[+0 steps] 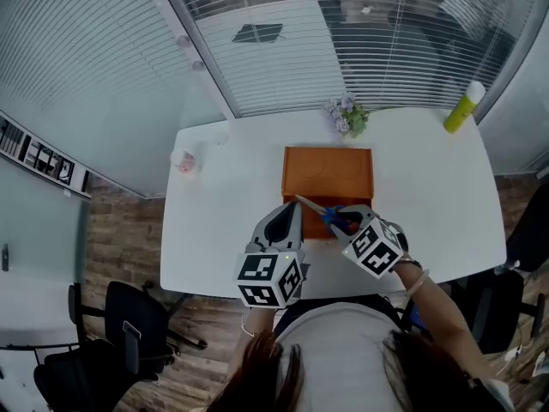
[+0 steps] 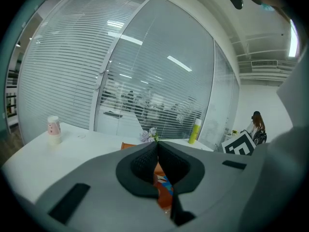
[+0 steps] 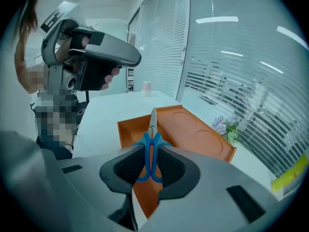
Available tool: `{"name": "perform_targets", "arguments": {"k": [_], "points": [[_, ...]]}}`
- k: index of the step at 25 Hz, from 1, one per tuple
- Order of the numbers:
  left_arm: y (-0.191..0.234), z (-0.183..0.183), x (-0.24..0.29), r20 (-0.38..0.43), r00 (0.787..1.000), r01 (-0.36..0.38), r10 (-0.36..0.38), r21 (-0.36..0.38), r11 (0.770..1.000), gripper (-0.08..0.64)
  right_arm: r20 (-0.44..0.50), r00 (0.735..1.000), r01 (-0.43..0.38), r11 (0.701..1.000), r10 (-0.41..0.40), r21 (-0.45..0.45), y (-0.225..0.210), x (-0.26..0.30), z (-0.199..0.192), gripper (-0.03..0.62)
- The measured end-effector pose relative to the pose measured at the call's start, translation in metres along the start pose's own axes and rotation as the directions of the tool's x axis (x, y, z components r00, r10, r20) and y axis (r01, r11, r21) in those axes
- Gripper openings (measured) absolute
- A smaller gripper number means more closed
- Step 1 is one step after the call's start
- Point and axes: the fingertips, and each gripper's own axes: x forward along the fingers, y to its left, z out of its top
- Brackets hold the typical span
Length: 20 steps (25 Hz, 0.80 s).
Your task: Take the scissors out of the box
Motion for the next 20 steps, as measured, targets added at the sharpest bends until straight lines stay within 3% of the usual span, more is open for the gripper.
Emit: {"name": "perform_targets", "arguments": {"k": [20], "points": [[-0.005, 0.012, -0.012, 0.023, 1.000, 0.008, -0.008, 0.027, 1.000, 0.020, 0.188, 0.974, 0.095, 0.978, -0.130, 0.185, -0.004, -0.046, 0.035, 0.110]]}}
